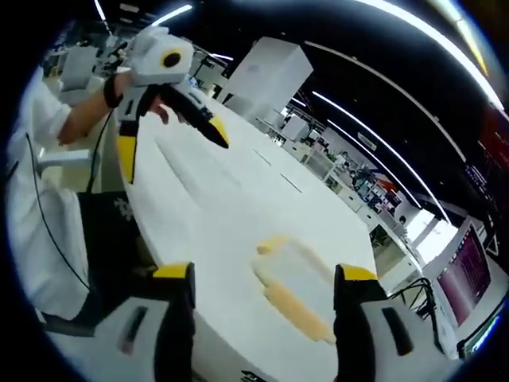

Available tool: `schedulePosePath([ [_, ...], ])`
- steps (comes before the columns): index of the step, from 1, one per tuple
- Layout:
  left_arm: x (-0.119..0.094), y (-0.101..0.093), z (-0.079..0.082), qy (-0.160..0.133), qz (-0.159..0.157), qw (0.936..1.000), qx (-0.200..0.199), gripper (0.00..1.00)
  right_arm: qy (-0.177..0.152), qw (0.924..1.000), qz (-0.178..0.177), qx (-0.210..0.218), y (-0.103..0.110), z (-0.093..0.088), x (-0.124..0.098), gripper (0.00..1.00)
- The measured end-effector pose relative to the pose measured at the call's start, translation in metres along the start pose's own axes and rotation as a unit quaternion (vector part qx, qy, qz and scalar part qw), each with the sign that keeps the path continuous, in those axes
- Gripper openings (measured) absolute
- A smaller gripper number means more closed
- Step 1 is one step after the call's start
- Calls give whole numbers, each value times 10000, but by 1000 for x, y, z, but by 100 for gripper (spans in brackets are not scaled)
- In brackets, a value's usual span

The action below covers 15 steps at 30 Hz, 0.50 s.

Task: Snap each plastic latch of the storage box into its locked position after aligning the lid with the box until every specified latch is closed and the lid sits flush.

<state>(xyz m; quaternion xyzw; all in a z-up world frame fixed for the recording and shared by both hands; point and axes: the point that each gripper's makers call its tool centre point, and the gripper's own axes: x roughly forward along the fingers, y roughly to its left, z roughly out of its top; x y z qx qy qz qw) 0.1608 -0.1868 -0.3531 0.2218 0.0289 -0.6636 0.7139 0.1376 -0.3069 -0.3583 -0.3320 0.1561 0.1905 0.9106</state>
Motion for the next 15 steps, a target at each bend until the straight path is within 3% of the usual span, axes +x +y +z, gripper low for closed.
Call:
schedulePosePath([
  [15,18,25,-2,278,-75,9995,129,82,332,9991,273,-48,-27,-18,14,64],
])
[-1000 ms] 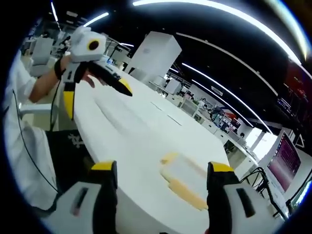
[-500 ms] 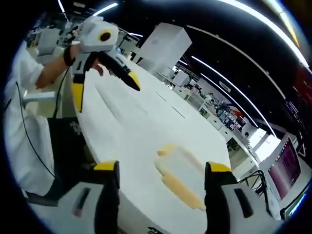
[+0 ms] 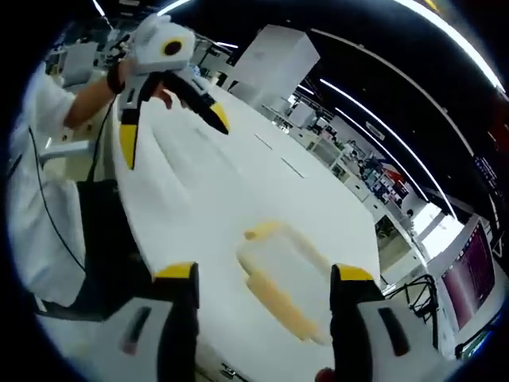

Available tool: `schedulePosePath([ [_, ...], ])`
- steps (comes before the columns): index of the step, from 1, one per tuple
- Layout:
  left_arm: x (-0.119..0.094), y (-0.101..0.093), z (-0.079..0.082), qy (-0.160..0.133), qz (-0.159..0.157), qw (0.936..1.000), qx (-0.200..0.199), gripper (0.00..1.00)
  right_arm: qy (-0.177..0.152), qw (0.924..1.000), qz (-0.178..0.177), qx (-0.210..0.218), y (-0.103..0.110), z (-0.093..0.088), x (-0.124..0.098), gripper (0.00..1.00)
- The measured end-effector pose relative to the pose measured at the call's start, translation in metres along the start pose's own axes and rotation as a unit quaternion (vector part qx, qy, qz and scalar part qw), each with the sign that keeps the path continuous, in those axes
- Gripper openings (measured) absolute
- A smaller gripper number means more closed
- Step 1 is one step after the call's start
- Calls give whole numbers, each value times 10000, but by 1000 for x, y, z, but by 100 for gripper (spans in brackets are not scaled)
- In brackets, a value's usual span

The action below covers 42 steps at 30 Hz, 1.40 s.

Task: Snap each plastic latch of the storage box into its locked position after aligning the lid with the box until every specified latch is closed and the lid sits flush.

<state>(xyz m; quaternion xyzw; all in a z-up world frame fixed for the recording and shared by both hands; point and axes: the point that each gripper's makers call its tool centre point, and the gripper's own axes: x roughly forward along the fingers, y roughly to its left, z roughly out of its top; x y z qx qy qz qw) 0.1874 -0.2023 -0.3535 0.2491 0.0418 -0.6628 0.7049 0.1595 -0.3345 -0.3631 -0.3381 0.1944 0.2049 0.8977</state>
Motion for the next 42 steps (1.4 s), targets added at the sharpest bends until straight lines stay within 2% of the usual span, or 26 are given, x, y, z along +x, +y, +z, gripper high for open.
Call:
schedulePosePath([
  [11,16,16,-2,125,-23,9999,-25,82,196,9995,255,-73,-11,-10,16,62],
  [25,50,27,3,273,-247,9993,57,82,523,9971,514,-201,-31,-28,17,61],
  [32,63,32,-4,458,-299,9985,72,81,640,9930,930,-356,-34,-37,21,60],
  [42,78,36,-9,623,-339,9975,49,82,962,9872,1199,-430,-46,-48,23,60],
])
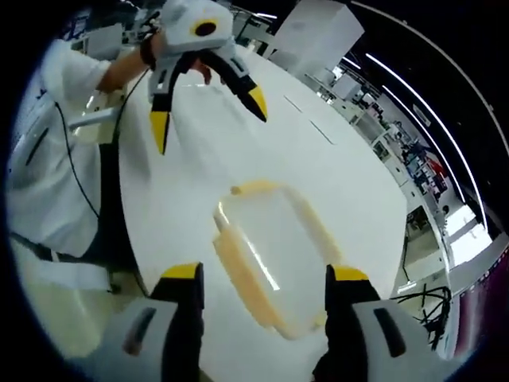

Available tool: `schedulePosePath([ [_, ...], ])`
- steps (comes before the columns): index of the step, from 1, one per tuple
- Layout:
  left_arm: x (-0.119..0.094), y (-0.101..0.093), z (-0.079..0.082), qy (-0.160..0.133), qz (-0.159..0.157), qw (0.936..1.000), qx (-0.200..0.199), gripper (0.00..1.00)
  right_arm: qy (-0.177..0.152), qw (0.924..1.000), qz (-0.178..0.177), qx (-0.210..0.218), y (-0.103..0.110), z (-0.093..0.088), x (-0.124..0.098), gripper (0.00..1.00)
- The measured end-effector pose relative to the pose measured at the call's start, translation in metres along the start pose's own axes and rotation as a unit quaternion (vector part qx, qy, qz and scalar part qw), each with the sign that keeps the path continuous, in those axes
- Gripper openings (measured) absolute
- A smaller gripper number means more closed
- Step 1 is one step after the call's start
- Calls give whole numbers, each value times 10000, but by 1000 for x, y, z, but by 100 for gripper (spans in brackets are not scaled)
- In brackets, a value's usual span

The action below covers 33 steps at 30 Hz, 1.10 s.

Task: Snap each plastic latch of the storage box into its locked position after aligning the lid with the box until every specified latch is closed and the lid sits flush.

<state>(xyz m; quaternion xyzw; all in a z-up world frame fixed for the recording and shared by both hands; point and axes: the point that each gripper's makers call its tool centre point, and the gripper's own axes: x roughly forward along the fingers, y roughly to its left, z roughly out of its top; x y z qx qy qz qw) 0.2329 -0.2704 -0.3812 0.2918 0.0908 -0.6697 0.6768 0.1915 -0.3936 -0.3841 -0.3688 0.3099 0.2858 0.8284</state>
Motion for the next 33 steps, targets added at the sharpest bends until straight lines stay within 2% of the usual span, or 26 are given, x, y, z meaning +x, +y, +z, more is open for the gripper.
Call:
schedulePosePath([
  [4,2,0,3,-9,-36,10000,1,81,142,9999,67,-58,-4,-3,-3,60],
  [14,6,1,2,82,-113,9999,-12,81,309,9974,545,-360,3,-6,-8,58],
  [16,8,4,4,90,-127,9999,-30,81,363,9961,630,-503,1,-9,-10,58],
  [19,10,5,3,112,-146,9998,-25,81,505,9964,563,-387,-9,-14,-11,58],
  [24,15,9,3,150,-164,9997,-28,81,493,9958,651,-408,-19,-18,-13,58],
  [29,20,10,1,200,-183,9996,-24,81,796,9888,1010,-760,-22,-32,-16,57],
  [31,22,10,1,200,-215,9996,-39,81,807,9779,1262,-1459,-18,-32,-18,58],
  [32,22,9,1,206,-226,9995,-39,81,821,9754,1482,-1409,-11,-34,-20,59],
  [33,23,9,1,214,-228,9995,-32,81,891,9759,1646,-1124,-3,-35,-22,58],
])
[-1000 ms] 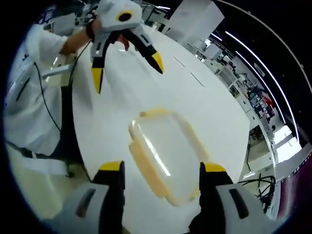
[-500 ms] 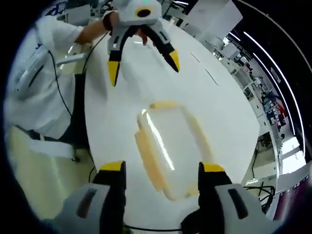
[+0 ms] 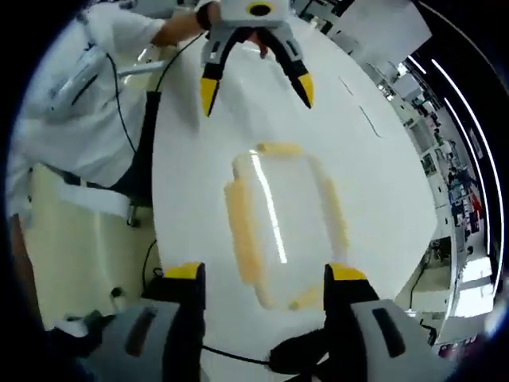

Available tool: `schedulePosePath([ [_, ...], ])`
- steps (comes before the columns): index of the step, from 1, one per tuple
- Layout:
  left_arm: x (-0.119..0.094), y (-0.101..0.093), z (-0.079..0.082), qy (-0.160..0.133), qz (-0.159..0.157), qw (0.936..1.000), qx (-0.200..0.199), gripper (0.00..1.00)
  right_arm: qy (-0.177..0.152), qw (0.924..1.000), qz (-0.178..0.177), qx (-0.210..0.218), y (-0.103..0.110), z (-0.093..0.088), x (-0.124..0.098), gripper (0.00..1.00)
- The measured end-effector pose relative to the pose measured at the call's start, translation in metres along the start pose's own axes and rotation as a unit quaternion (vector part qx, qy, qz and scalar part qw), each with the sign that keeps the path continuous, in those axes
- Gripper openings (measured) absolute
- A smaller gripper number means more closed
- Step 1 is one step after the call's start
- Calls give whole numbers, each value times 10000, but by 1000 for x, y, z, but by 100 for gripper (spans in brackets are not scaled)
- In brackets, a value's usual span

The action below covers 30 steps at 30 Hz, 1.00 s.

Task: Snap each plastic latch of the storage box into its locked position after aligning the lid with the box until every specified latch is closed and the lid sits flush.

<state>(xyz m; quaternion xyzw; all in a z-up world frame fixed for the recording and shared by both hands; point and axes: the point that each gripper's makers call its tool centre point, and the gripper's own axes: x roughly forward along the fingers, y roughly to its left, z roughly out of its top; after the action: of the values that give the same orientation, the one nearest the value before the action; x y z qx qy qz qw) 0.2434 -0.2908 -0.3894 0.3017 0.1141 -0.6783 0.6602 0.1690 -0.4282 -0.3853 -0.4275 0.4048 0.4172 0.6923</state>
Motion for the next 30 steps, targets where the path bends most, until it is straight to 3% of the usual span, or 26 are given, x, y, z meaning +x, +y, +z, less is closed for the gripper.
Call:
schedulePosePath([
  [2,0,0,0,7,5,10000,14,81,49,9998,70,-188,-1,1,-1,57],
  [17,1,-1,3,69,-114,9999,-16,78,321,9989,336,-69,-12,-12,-5,50],
  [30,14,5,-4,395,-192,9990,109,77,577,9976,331,-204,-36,-33,0,49],
])
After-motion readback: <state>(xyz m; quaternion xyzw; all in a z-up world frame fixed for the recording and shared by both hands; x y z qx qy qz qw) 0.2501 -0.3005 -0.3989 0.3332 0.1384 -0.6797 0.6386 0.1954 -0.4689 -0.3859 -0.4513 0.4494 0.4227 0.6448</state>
